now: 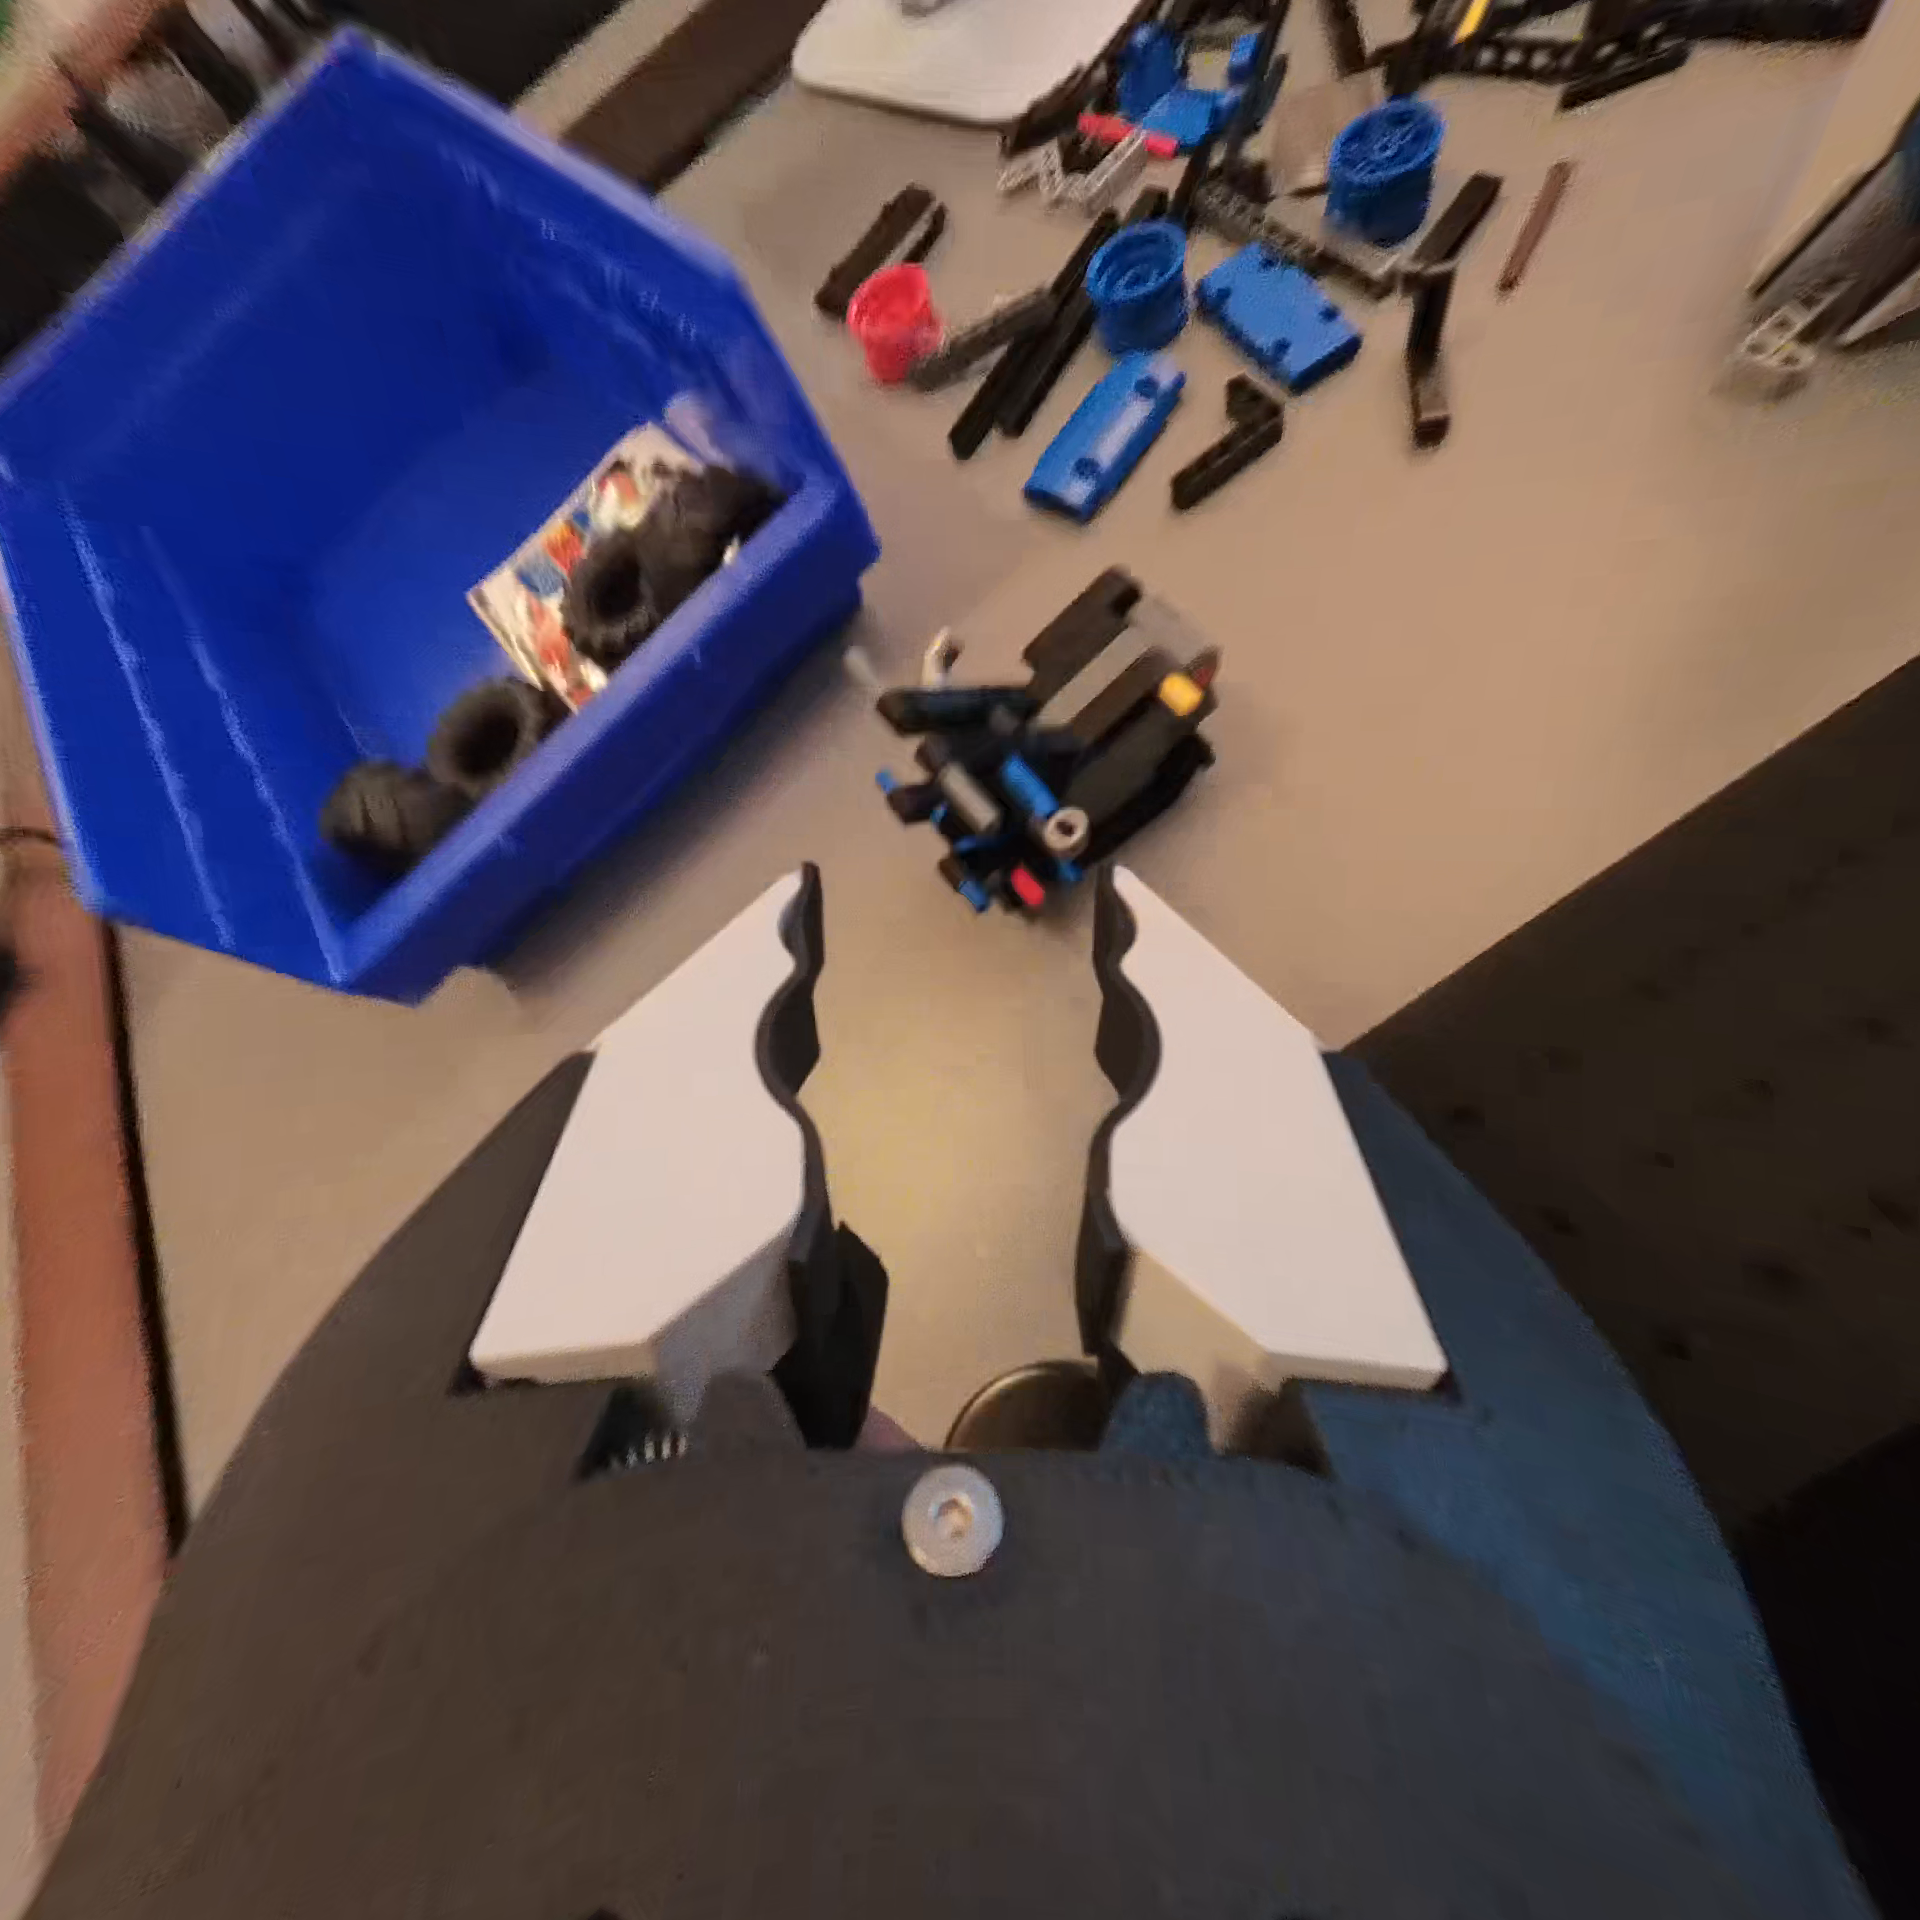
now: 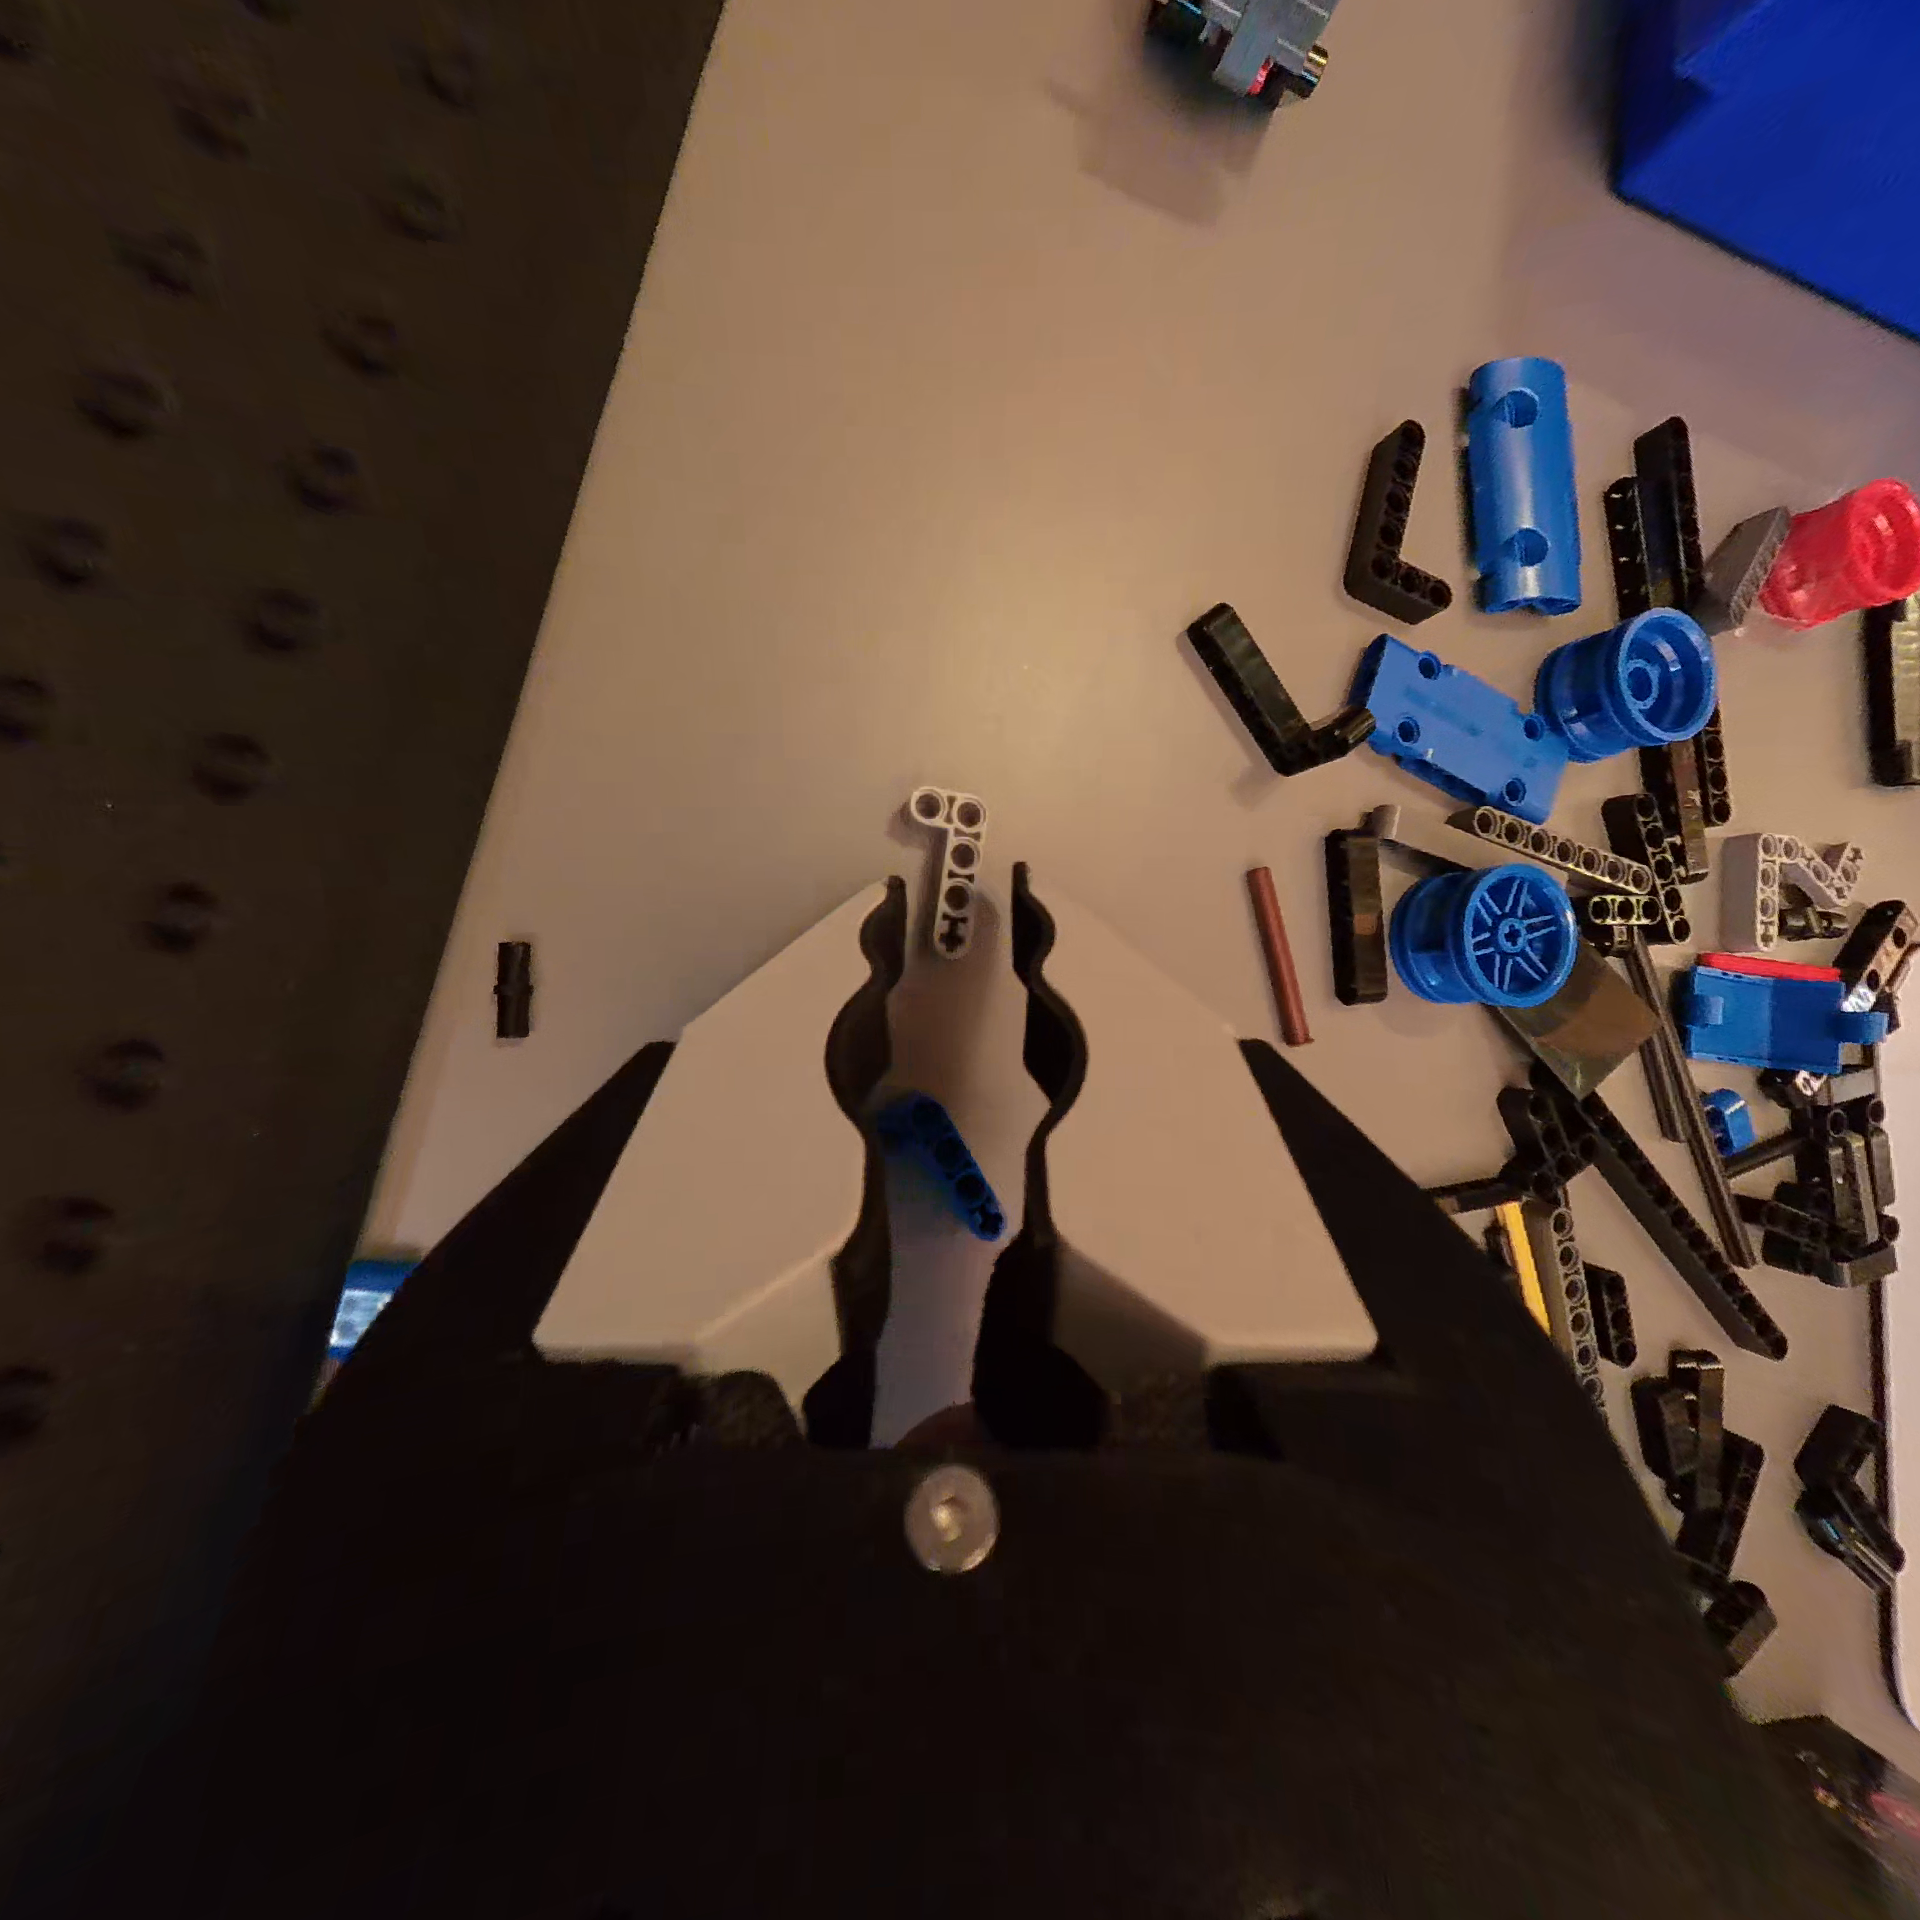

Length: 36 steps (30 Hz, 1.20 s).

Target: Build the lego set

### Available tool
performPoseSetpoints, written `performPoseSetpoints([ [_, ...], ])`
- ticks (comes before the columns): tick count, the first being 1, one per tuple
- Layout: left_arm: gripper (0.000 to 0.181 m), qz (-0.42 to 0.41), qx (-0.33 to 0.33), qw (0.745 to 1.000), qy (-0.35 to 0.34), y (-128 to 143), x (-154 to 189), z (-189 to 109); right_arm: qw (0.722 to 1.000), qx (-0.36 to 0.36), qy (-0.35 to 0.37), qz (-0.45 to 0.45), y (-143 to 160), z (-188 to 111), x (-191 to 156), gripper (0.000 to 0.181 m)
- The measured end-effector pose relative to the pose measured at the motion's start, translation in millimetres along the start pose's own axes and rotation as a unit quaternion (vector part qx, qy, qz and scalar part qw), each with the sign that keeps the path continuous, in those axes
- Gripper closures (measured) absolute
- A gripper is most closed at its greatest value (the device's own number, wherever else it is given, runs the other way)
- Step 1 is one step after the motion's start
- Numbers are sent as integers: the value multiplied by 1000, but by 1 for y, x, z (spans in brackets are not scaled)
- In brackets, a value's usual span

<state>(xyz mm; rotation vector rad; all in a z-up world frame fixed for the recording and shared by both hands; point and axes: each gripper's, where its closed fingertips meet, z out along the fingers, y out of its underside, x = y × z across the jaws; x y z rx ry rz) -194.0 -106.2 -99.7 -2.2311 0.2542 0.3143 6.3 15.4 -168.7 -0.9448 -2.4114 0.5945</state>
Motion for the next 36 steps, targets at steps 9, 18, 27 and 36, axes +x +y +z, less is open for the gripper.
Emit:
performPoseSetpoints([
  [9, 140, 3, -13, 998, 63, 18, 19, 32, 999, 33, 19, 11, -35, -8, 11, 149],
  [18, 141, 7, 4, 996, 85, 3, 54, 33, 998, 57, 36, 18, -83, 17, 40, 134],
  [27, 129, 1, 10, 997, 74, 7, 38, 48, 996, 71, 37, 35, -94, 36, 54, 132],
  [36, 141, 32, 28, 996, 81, -6, 51, 62, 996, 73, 43, 40, -97, 54, 63, 130],
])
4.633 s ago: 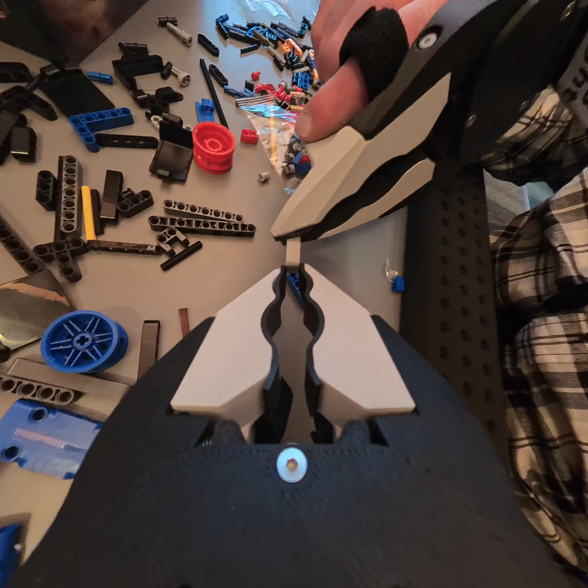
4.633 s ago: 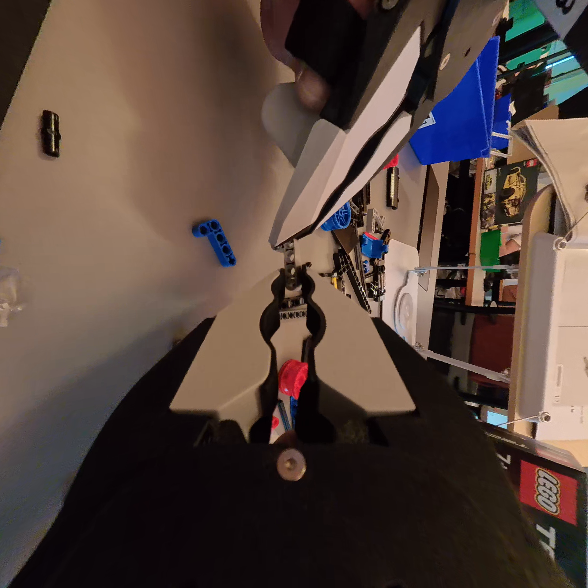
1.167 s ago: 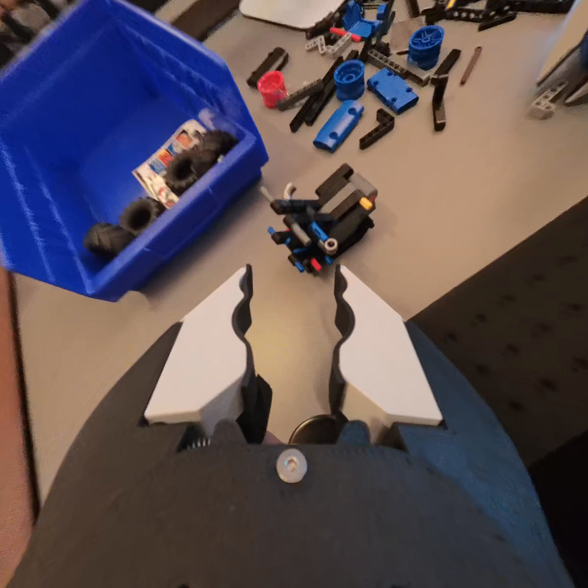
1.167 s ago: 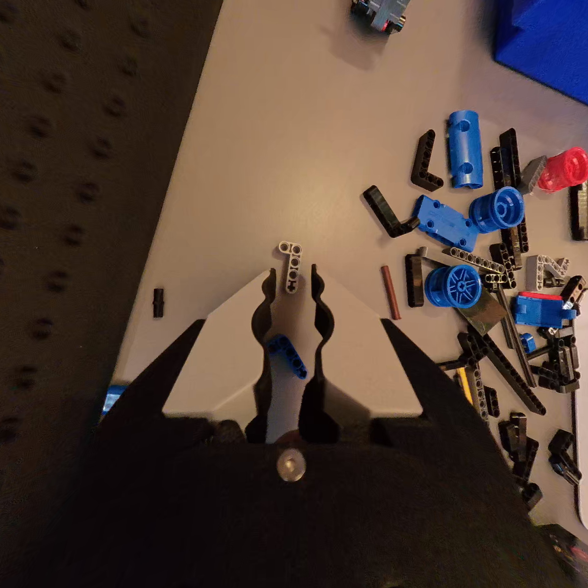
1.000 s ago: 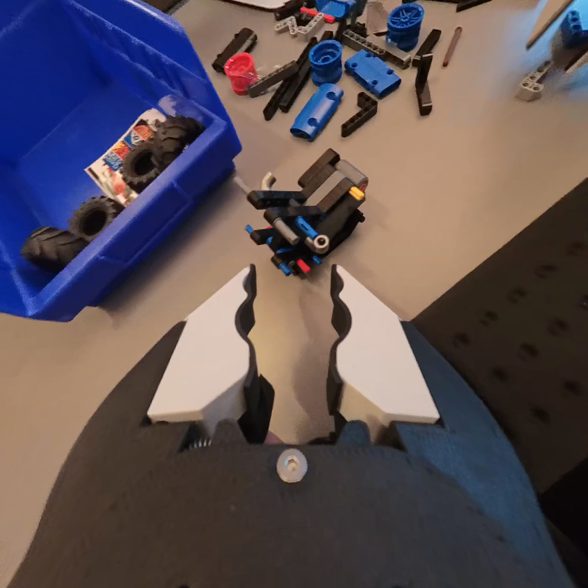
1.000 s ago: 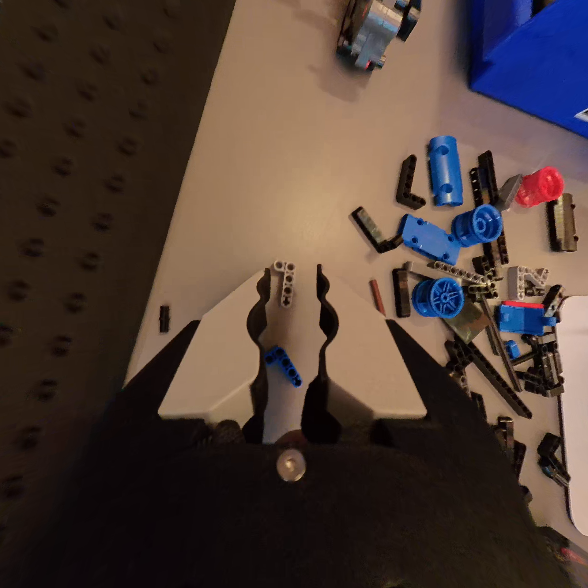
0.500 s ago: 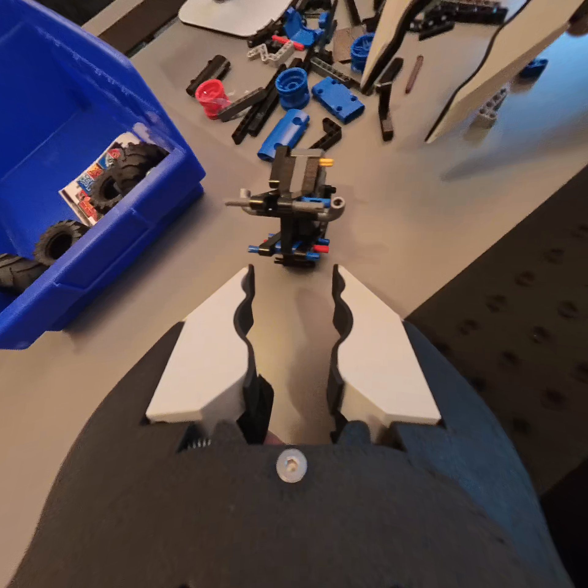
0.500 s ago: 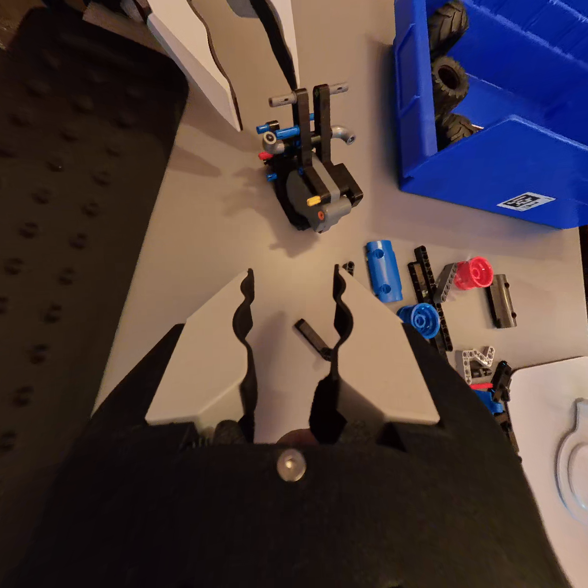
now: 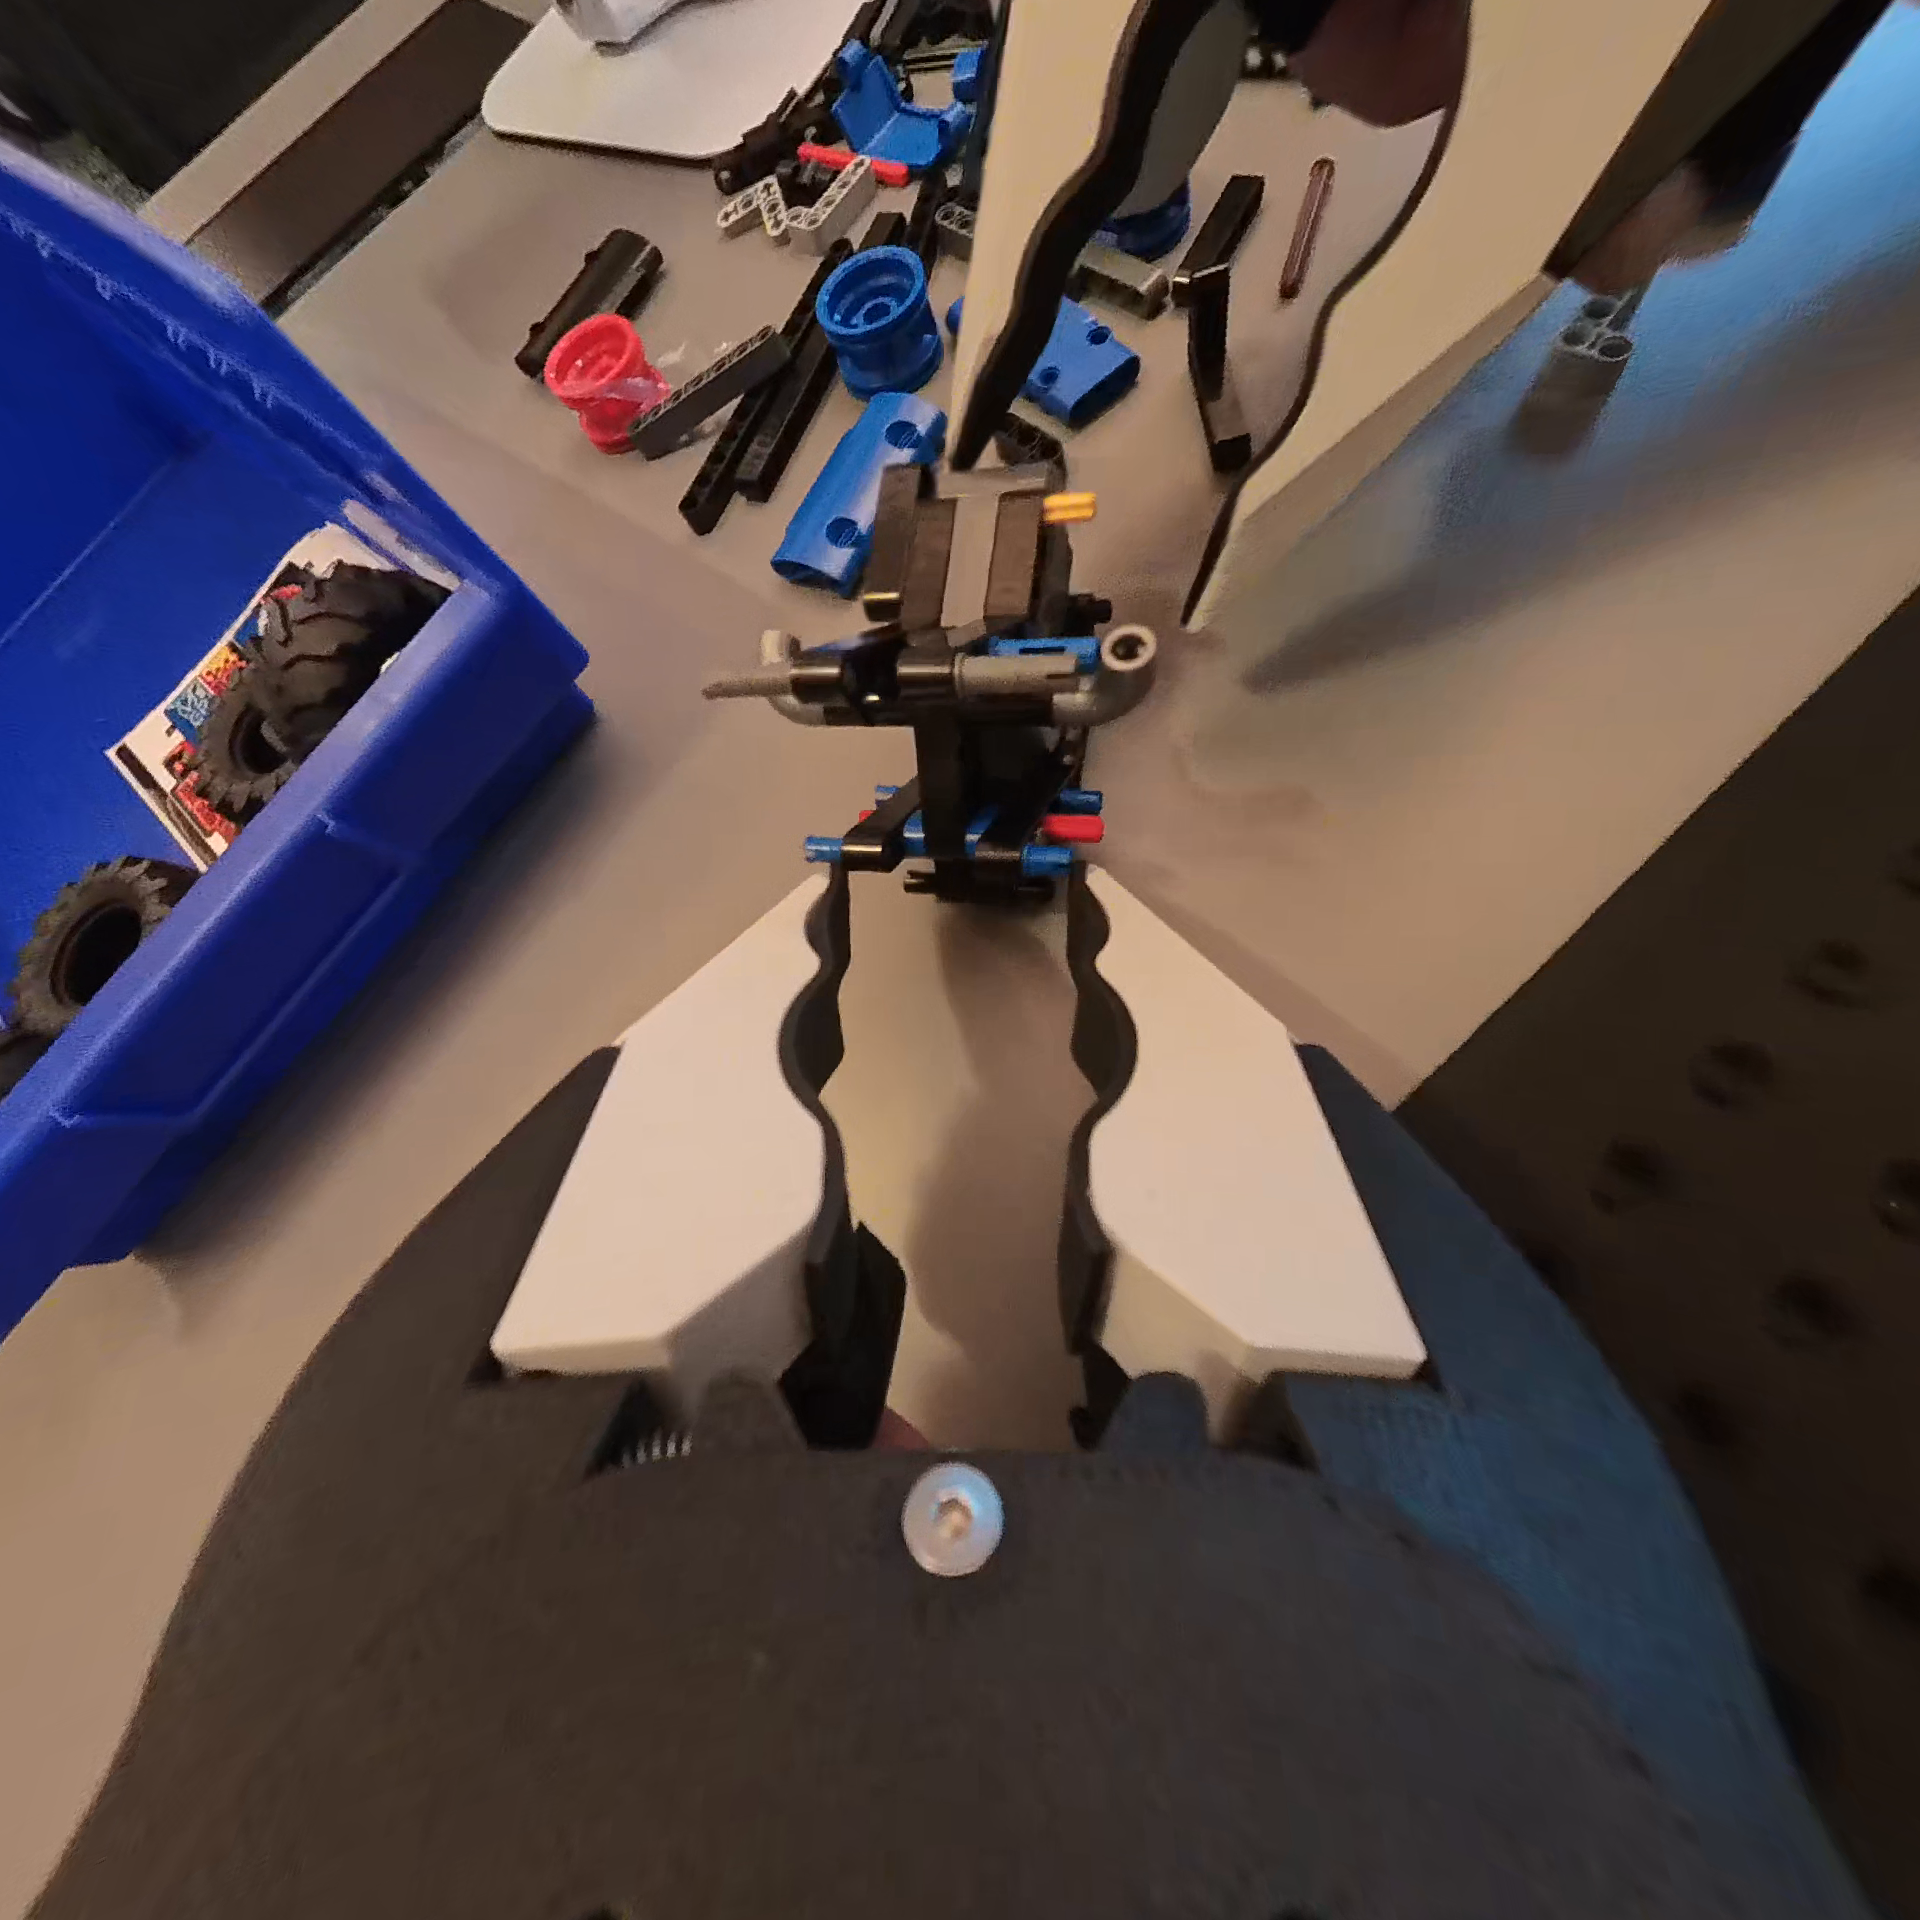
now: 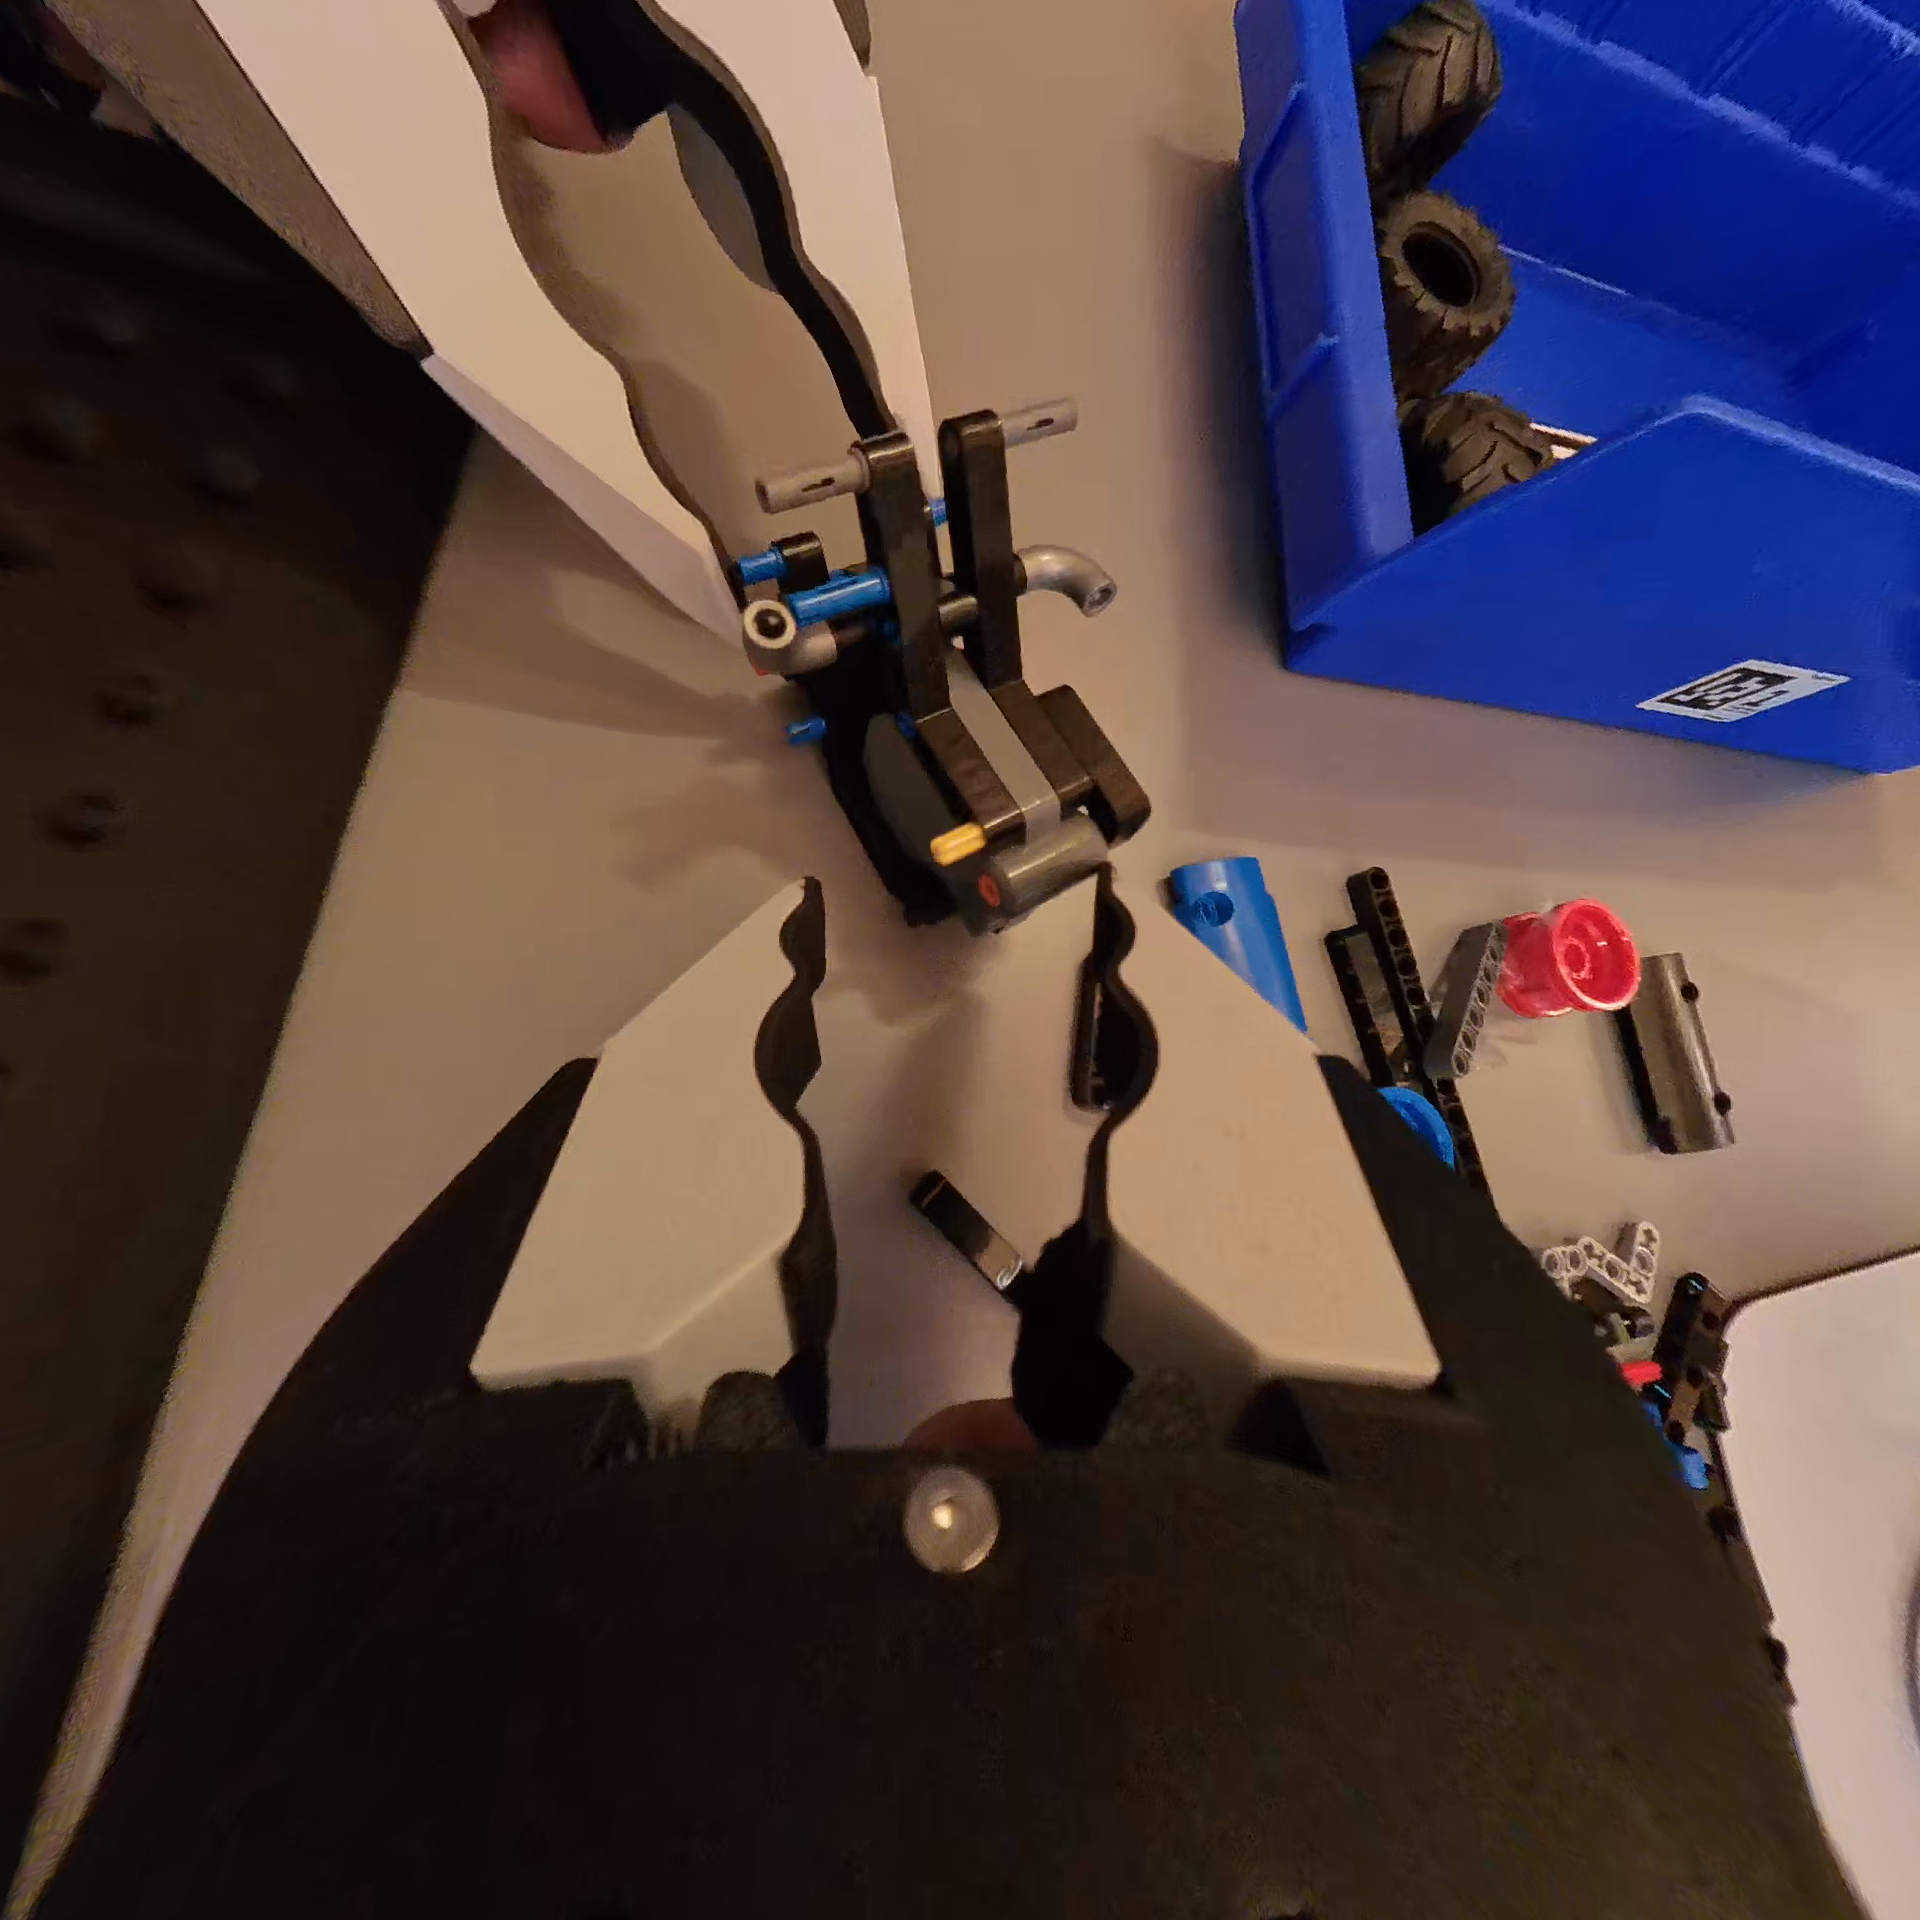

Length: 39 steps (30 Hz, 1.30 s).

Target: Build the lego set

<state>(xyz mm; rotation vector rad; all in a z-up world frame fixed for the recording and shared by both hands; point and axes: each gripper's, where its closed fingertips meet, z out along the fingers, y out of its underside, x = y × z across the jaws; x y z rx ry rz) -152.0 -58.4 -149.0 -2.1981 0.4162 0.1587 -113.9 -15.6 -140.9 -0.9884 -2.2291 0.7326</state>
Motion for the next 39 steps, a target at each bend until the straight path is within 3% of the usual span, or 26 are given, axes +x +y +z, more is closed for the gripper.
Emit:
performPoseSetpoints([
  [10, 144, -16, -2, 1000, 4, 5, -5, -3, 1000, -7, -22, -12, 8, 0, -10, 146],
  [24, 154, 3, 14, 1000, 20, -11, 8, 2, 999, -24, -23, -1, 18, -2, -6, 141],
  [39, 148, -1, 35, 999, 14, -25, 6, 0, 998, -49, -38, 2, 30, -1, -10, 144],
])
